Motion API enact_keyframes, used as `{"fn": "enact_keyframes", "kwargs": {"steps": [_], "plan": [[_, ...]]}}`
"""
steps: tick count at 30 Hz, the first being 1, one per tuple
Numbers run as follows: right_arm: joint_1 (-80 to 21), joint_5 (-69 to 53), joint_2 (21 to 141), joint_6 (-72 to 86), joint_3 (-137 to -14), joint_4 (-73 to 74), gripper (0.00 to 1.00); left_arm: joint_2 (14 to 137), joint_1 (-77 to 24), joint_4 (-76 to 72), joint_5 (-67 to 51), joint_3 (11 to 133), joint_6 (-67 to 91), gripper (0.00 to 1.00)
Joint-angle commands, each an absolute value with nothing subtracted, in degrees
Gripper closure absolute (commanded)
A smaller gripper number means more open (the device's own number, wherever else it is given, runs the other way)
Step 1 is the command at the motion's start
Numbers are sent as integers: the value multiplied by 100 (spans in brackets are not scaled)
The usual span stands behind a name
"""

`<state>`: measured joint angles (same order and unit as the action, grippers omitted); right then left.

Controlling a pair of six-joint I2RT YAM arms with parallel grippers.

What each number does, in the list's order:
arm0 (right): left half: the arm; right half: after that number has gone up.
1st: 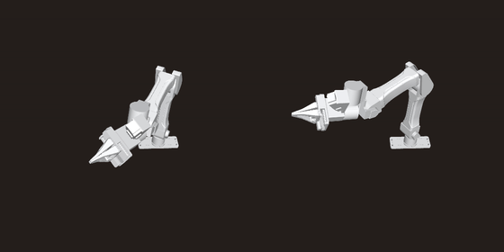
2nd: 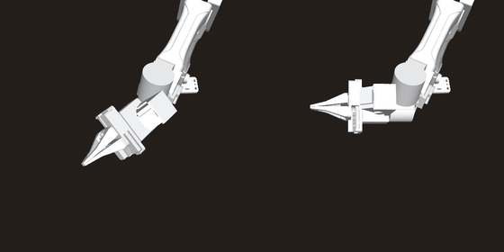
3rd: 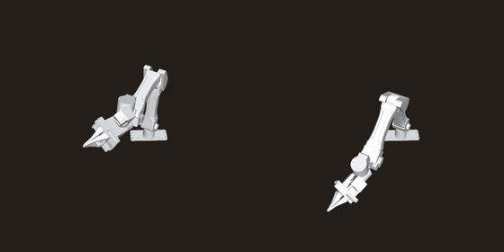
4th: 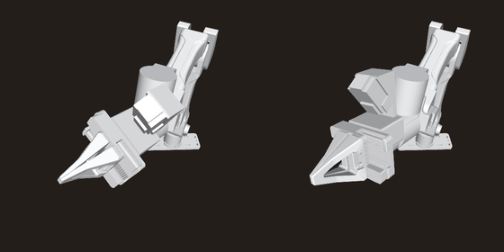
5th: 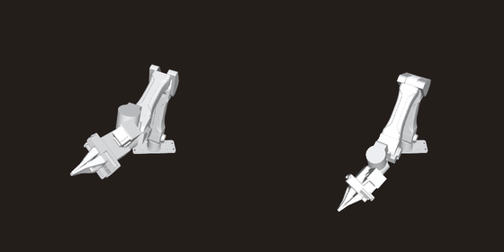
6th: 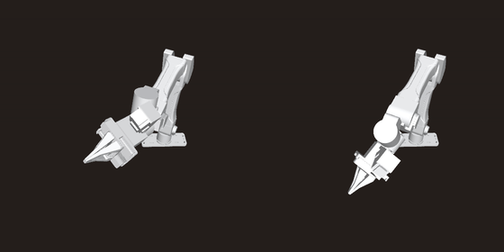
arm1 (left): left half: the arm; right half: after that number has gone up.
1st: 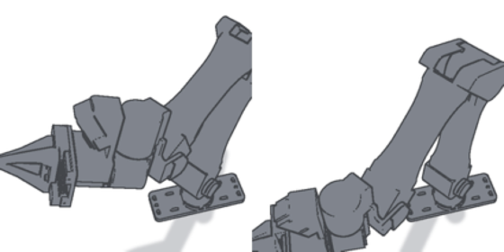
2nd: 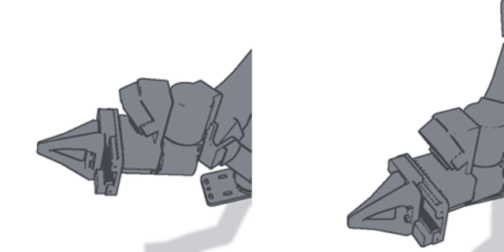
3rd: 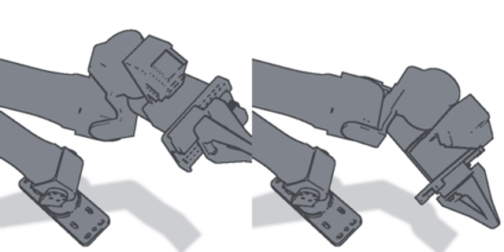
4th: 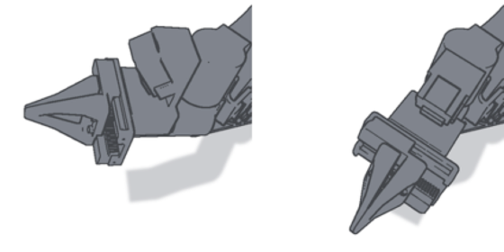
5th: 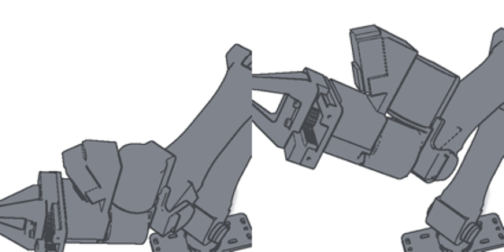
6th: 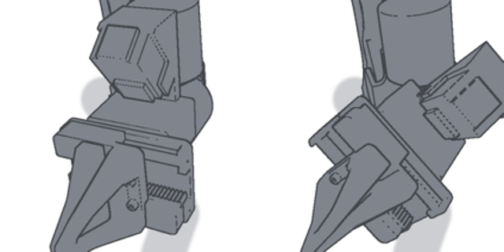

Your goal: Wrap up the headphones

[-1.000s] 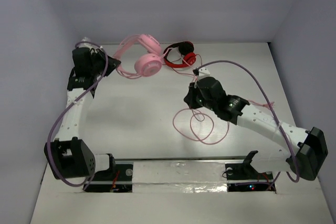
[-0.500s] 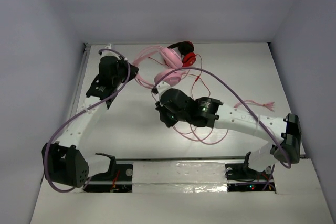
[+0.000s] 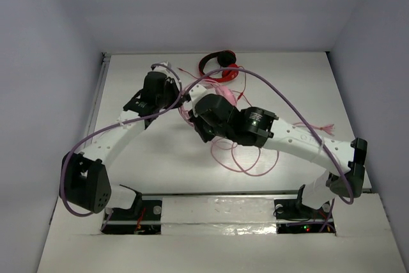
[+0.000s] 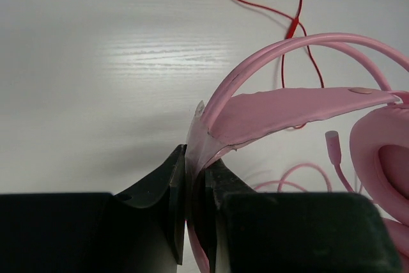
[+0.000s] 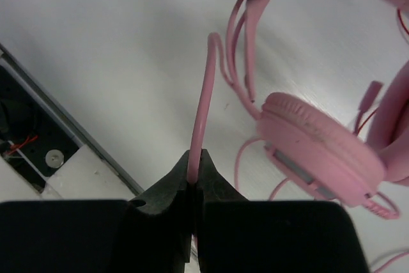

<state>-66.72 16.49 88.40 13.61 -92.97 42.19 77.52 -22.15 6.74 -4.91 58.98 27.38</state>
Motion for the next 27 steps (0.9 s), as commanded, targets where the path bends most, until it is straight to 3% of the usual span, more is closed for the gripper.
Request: {"fn": "enact_keyframes", "kwargs": {"steps": [1,17,27], "plan": [[-6557,2240,8737,1151,-9571,4412,100,7489,-2259,571,-835,6240,2541,100],[-5906,3198,7708,914,-8965,4465,100,7892,-2259,1810,-2531,7145,1073,100],[-5854,3682,7515,1098,-8614,4386,96,7726,-2154,1415,-3603,7014,1125,100]]}}
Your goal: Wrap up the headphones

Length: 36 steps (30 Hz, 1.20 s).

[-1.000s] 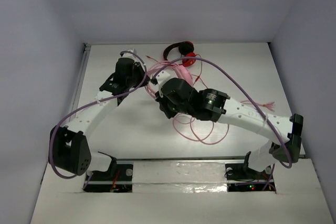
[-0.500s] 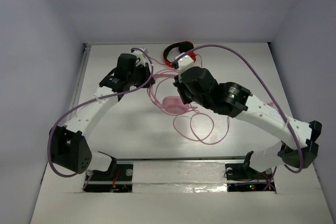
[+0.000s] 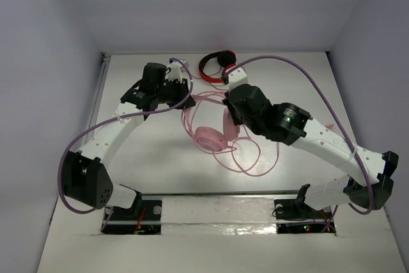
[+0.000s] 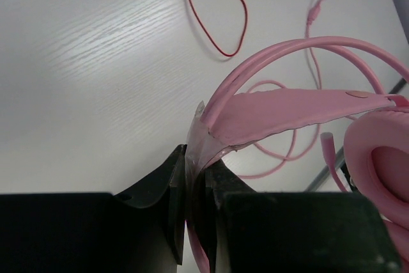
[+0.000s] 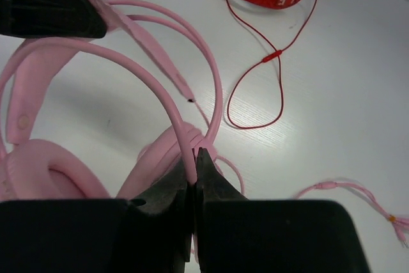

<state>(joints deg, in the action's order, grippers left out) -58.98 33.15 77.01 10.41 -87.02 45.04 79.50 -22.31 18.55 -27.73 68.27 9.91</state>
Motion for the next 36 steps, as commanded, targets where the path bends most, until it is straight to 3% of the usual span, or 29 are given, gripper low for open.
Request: {"fn": "enact_keyframes", "kwargs": {"steps": [1,11,14,27,31,36], "plan": [[-5854,3700,7462,1107,-8474,4316,95,7673,-2153,1380,-3786,7005,1142,100],[-5607,3894,6821,1274,-7955,3500,84,7445,-1978,740,-4841,6786,1388,100],[-5397,3552,6636,1318,-7674,3227,76,7357,-1917,441,-5106,6645,1608,100],[-5115,1822,5679,1907,-5969,968,76,7040,-1670,-430,-5607,6689,2618,100],[-5115,1355,5502,1925,-5371,125,69,6865,-1441,-1036,-5774,6671,3303,100],[-5063,879,5598,2021,-4590,-1273,65,6785,-1328,-774,-5502,7065,3603,100]]}}
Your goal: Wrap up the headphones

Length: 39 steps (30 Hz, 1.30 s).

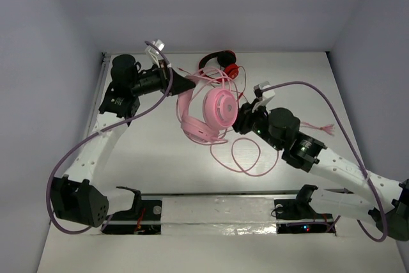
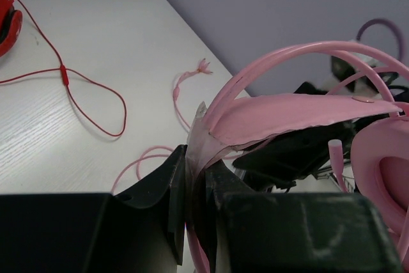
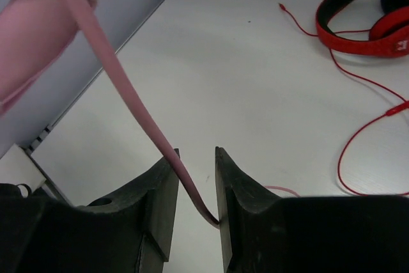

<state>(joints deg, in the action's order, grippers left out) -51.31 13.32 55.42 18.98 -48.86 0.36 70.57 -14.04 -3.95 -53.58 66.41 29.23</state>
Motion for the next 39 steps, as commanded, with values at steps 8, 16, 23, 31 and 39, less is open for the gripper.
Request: {"fn": "enact_keyframes", "kwargs": {"steps": [8,16,23,31,39], "plan": [[-4721,159,6081,2118,-3929,-2775,58,6610,-1038,-1387,-5572,7040,4682,100],[-4325,-720,7126,2198,-3990,-3656,49,6565,-932,-1960,-5669,7023,5484,100],[-4219,-993,7892,2241,-4254,-4147,45,6521,-932,-2222,-5678,6961,5721,100],[-4219,-1046,8736,2478,-4272,-4745,38,6592,-879,-2637,-5643,7022,6275,100],[-4219,-1143,9114,2847,-3903,-5212,37,6776,-712,-2285,-5318,7742,6223,100]]}}
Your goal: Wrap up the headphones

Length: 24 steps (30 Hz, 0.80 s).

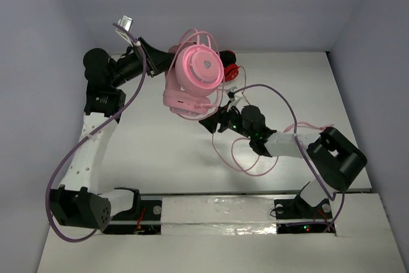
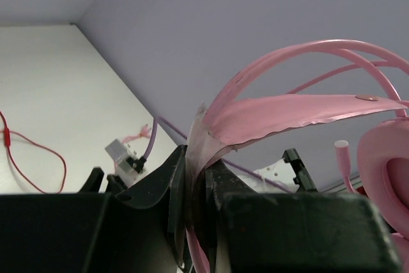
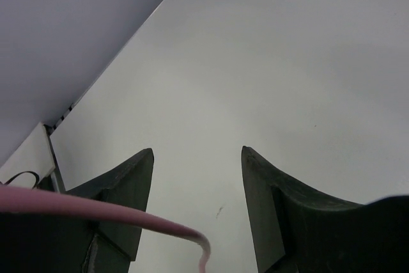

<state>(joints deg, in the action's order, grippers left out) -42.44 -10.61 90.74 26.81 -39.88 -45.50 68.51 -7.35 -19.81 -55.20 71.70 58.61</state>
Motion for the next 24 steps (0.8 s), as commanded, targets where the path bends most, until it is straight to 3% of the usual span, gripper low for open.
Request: {"fn": "enact_keyframes", "kwargs": {"steps": [1,15,24], "plan": [[-4219,-1169,9132,2952,-3807,-5238,37,6829,-660,-2250,-5248,7795,6205,100],[-4280,-1108,9211,3524,-2989,-5704,40,7172,-554,-2118,-5019,8147,6205,100],[-4562,-703,8859,3630,-2786,-5080,43,7418,-501,-2188,-4852,8104,6231,100]]}}
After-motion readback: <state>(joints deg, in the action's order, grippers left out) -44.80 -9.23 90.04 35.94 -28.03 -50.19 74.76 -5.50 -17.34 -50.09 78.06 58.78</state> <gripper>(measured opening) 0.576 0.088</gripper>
